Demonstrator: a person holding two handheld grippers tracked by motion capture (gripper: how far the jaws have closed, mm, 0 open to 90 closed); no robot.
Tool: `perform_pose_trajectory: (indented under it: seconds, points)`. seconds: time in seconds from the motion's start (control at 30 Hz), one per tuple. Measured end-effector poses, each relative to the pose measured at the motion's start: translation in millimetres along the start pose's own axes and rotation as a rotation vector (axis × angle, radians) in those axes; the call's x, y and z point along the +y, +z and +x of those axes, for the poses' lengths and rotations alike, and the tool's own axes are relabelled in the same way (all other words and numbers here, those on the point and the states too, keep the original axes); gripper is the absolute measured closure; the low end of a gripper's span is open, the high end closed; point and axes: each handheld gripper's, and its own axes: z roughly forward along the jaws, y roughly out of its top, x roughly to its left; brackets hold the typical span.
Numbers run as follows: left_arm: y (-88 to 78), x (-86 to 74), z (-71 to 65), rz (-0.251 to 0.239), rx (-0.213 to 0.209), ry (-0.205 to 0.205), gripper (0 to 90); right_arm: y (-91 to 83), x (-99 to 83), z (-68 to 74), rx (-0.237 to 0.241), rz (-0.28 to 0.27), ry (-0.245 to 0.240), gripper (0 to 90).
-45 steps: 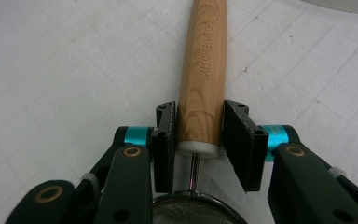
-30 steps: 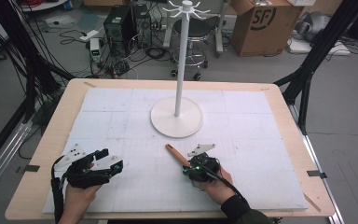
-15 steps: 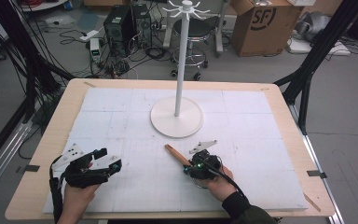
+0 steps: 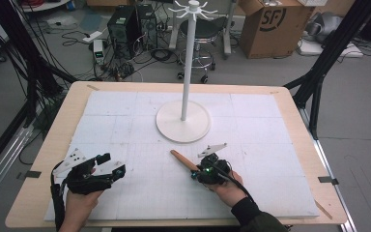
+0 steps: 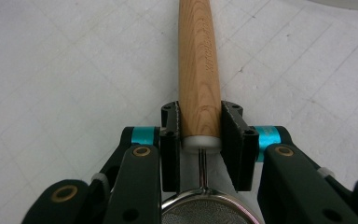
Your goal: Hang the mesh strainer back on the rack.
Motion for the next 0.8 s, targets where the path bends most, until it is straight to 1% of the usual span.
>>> perform_pose_trajectory:
  seconds: [0.1,0.17,0.27,0.3,0.33,0.37,0.43,0.5,0.57,0.67,0.73,0.77,0.8]
  points:
    - [0.5,-0.1,-1.4,-0.001,0.000,0.003,15.6,1.2,5.8,3.1,-0.018,0.040,-0.026,70.9]
    - [0.1,0.1,-1.4,0.000,0.000,0.006,15.6,1.2,7.9,2.1,-0.005,0.060,-0.020,70.9]
    - [-0.3,0.1,-0.8,-0.001,0.002,0.005,15.6,1.1,7.7,2.3,-0.008,0.057,-0.025,71.1]
    - [-0.4,0.1,-0.5,-0.002,0.001,0.005,15.6,0.8,7.5,1.7,-0.002,0.054,-0.017,71.2]
    - [-0.6,0.1,-0.3,-0.005,0.000,0.000,15.6,0.6,7.1,0.7,0.002,0.047,-0.008,71.3]
    - [-1.0,0.2,0.1,-0.007,0.002,0.001,15.6,-0.5,5.9,-2.4,0.027,0.036,0.016,71.3]
    - [-1.2,0.1,0.9,-0.006,0.002,-0.003,15.6,-1.6,3.8,-6.6,0.059,0.020,0.052,71.5]
    - [-1.5,0.0,1.5,-0.007,0.002,-0.003,15.6,-4.6,3.1,-10.7,0.077,-0.010,0.070,71.5]
    - [-1.8,0.1,1.5,-0.009,0.003,-0.005,15.6,-8.8,2.9,-12.8,0.100,-0.027,0.090,71.6]
    - [-1.8,0.4,0.9,-0.011,0.003,-0.003,15.6,-12.9,2.3,-15.0,0.123,-0.050,0.105,71.5]
    - [-1.7,0.4,0.8,-0.010,0.004,-0.003,15.6,-16.0,1.8,-16.4,0.123,-0.065,0.114,71.5]
    - [-1.6,0.4,0.7,-0.010,0.005,-0.003,15.6,-18.1,1.6,-17.7,0.134,-0.079,0.128,71.5]
    - [-1.5,0.3,1.0,-0.007,0.004,-0.001,15.6,-19.3,1.5,-18.3,0.140,-0.086,0.132,71.5]
